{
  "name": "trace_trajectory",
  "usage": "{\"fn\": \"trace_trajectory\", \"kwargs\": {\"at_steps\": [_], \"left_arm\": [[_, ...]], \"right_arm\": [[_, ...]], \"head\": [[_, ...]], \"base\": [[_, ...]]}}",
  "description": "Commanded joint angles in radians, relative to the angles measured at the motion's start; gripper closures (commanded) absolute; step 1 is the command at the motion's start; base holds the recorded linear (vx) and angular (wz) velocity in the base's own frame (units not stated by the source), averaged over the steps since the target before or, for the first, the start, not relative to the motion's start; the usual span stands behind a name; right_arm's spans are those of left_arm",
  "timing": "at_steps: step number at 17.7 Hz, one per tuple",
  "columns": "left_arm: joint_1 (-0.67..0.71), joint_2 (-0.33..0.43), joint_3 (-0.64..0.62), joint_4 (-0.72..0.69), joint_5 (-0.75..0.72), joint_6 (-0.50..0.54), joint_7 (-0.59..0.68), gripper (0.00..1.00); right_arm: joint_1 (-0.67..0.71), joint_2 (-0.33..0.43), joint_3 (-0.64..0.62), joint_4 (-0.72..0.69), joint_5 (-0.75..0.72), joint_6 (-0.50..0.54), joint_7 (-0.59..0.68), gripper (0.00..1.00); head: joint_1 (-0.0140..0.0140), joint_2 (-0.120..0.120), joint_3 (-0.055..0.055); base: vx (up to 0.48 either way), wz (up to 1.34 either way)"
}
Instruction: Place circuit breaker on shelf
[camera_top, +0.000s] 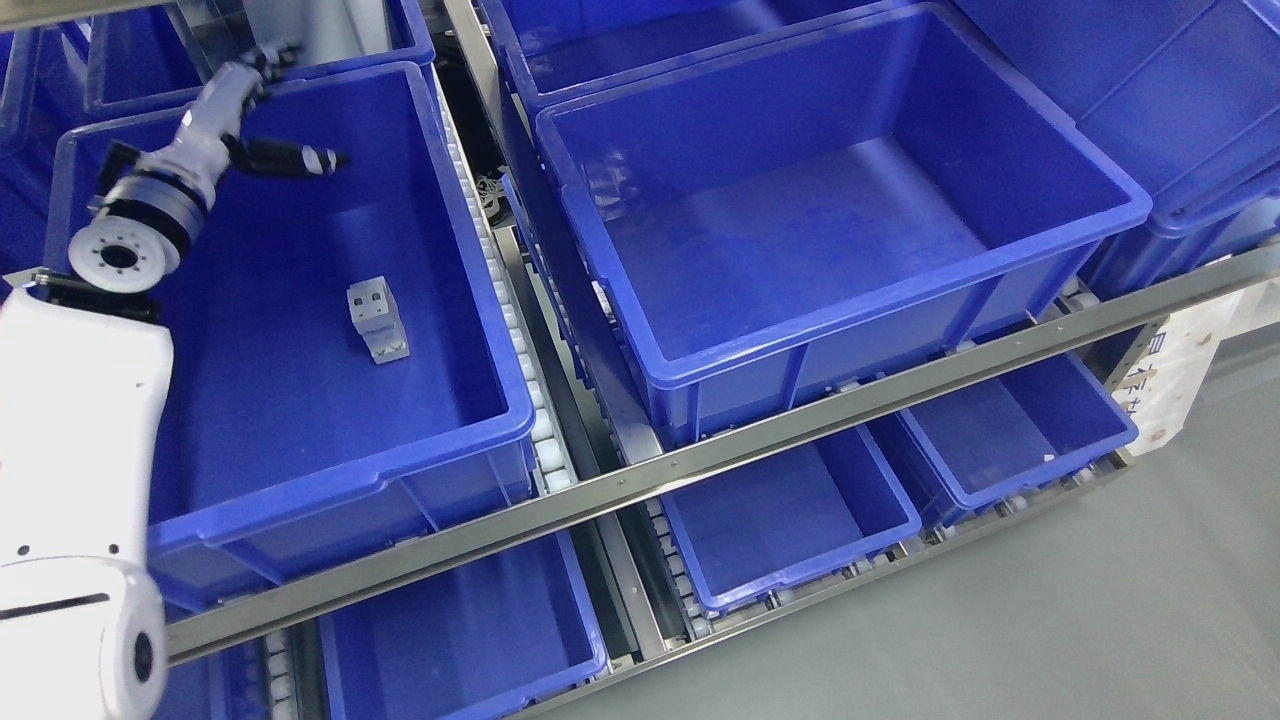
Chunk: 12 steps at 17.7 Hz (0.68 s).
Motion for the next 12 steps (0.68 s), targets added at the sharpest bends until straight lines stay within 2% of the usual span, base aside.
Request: {"fn": "trace_trajectory", "kwargs": {"at_steps": [1,2,4,6,8,12], "left_arm": [[0.048,-0.198,0.469,-0.253,0.200,-0.007,0.085,0.01],[0.071,-0.226,0.469,-0.336,0.204,0.004,0.086,0.00],[0.149,-0.238,0.461,-0.541,0.205,0.094,0.089,0.00],[0.308,-0.238,0.339,-0.742,0.205,0.148,0.098,0.00],[0.396,-0.238,0.300,-0.824,0.205,0.153,0.134,0.00],[0.482,-0.238,0.297,-0.879,0.205,0.156,0.137,0.00]], "right_arm": [[0.000,-0.017,0.020,0.000,0.000,0.066,0.000,0.00],[0.000,-0.017,0.020,0.000,0.000,0.066,0.000,0.00],[0.000,-0.017,0.020,0.000,0.000,0.066,0.000,0.00],[0.000,-0.017,0.020,0.000,0.000,0.066,0.000,0.00],[0.000,-0.017,0.020,0.000,0.000,0.066,0.000,0.00],[0.000,-0.017,0.020,0.000,0.000,0.066,0.000,0.00]], "head": [[0.0000,0.000,0.000],[0.0000,0.000,0.000],[0.0000,0.000,0.000],[0.0000,0.000,0.000],[0.0000,0.000,0.000],[0.0000,0.000,0.000]], "base": [[0.000,0.00],[0.000,0.00],[0.000,0.00],[-0.001,0.01],[0.000,0.00],[0.000,0.00]]}}
